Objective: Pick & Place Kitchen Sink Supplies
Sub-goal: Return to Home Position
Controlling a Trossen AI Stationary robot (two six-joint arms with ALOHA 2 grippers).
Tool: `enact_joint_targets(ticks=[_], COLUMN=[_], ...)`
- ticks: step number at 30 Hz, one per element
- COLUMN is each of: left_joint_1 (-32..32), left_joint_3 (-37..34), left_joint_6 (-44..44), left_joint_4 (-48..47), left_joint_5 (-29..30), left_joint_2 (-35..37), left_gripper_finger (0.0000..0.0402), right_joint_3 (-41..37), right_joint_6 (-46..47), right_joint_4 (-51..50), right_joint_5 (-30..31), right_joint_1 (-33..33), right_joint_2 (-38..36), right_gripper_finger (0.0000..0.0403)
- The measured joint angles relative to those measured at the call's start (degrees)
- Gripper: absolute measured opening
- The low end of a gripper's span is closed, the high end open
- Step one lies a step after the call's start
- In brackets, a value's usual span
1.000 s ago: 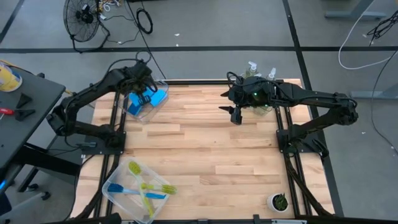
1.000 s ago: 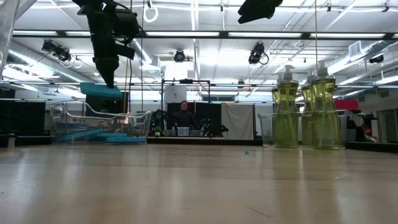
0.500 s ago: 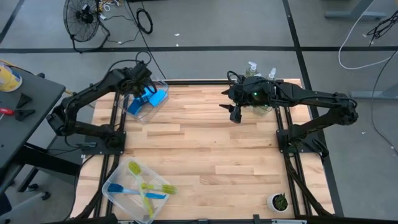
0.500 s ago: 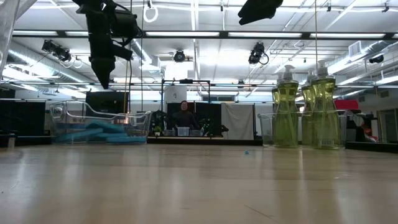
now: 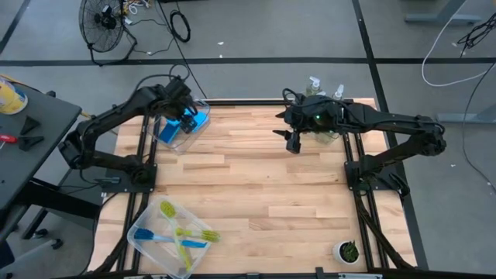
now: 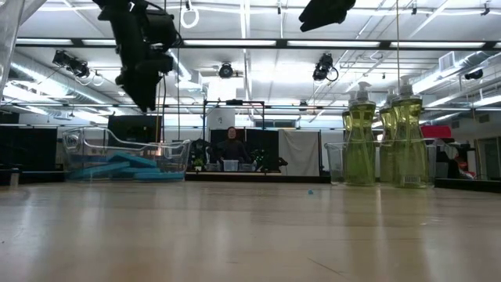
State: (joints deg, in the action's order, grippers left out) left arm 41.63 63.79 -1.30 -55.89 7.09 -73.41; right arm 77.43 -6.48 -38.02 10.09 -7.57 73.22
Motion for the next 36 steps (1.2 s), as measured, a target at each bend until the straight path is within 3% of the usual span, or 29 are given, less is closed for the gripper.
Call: enact_joint_targets(ticks=[7, 14, 21, 24, 29, 36], left_joint_1=[-6.98, -15.3, -19.54, -21.09, -24.08, -26.71], left_joint_3=[-0.02, -0.04, -0.08, -0.08, -0.05, -0.47], left_joint_6=[4.97, 8.54, 9.74, 9.7, 8.27, 8.13], left_joint_4=[7.11, 16.89, 21.12, 22.04, 24.36, 27.34], left_joint_5=[-8.0, -9.23, -11.76, -11.91, -11.87, -9.71], left_joint_2=[0.01, 0.65, 5.11, 7.75, 11.41, 14.58], left_gripper_finger=[0.0202, 0.0112, 0.0018, 0.0007, 0.0011, 0.0008], right_joint_3=[-0.04, -0.04, -0.03, -0.04, -0.04, -0.04], right_joint_6=[2.32, 3.04, 3.02, 3.15, 4.43, 4.28], right_joint_4=[2.49, 5.36, 10.47, 11.98, 12.59, 13.07], right_joint_5=[-2.25, -2.6, -4.17, -7.14, -8.2, -8.13], right_joint_1=[0.0, 0.0, -0.5, -1.34, -2.16, -2.49], right_joint_2=[1.96, 4.4, 5.11, 5.19, 5.43, 5.43], right_gripper_finger=[0.0247, 0.0247, 0.0247, 0.0242, 0.0203, 0.0101])
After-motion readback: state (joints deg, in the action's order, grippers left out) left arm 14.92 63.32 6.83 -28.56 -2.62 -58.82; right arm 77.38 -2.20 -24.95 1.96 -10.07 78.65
